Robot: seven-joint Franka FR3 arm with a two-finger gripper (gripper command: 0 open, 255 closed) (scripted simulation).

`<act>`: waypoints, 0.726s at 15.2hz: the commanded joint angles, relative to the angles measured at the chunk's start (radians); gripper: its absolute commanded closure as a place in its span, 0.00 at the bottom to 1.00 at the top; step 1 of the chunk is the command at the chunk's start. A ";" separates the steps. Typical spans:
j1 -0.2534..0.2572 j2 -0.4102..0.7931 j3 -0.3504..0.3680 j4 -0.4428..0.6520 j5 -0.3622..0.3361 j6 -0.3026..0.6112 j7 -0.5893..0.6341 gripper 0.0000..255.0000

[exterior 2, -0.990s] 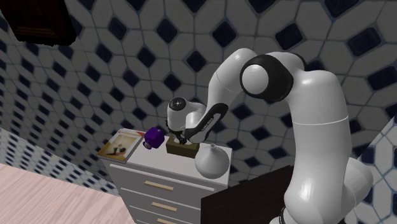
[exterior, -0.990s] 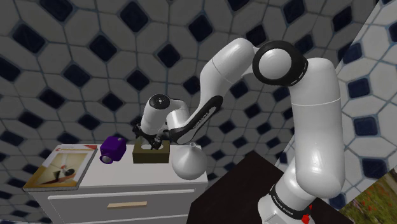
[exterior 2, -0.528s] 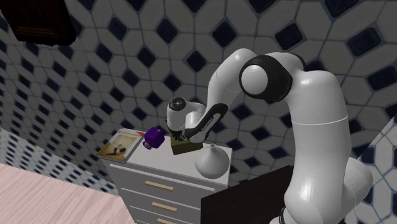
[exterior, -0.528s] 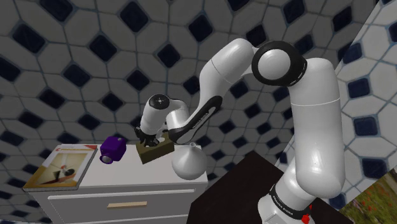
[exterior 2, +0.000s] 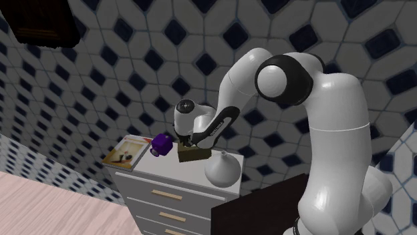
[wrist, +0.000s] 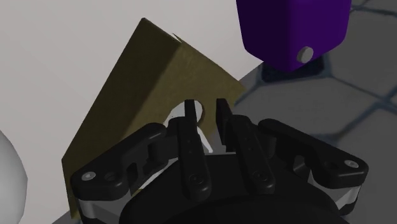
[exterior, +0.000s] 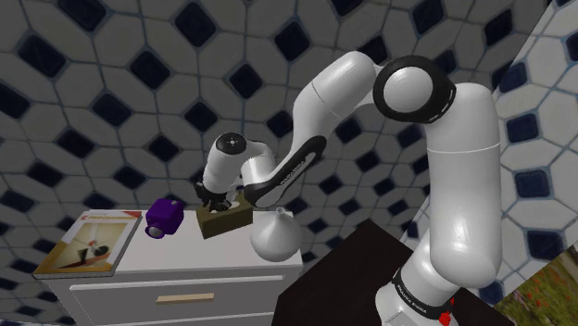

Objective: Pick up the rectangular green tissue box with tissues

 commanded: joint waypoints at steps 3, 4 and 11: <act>-0.032 -0.042 0.031 -0.015 0.051 -0.030 -0.050 1.00; -0.039 -0.053 0.040 -0.018 0.065 -0.037 -0.063 1.00; -0.086 -0.125 0.103 -0.033 0.163 -0.088 -0.152 1.00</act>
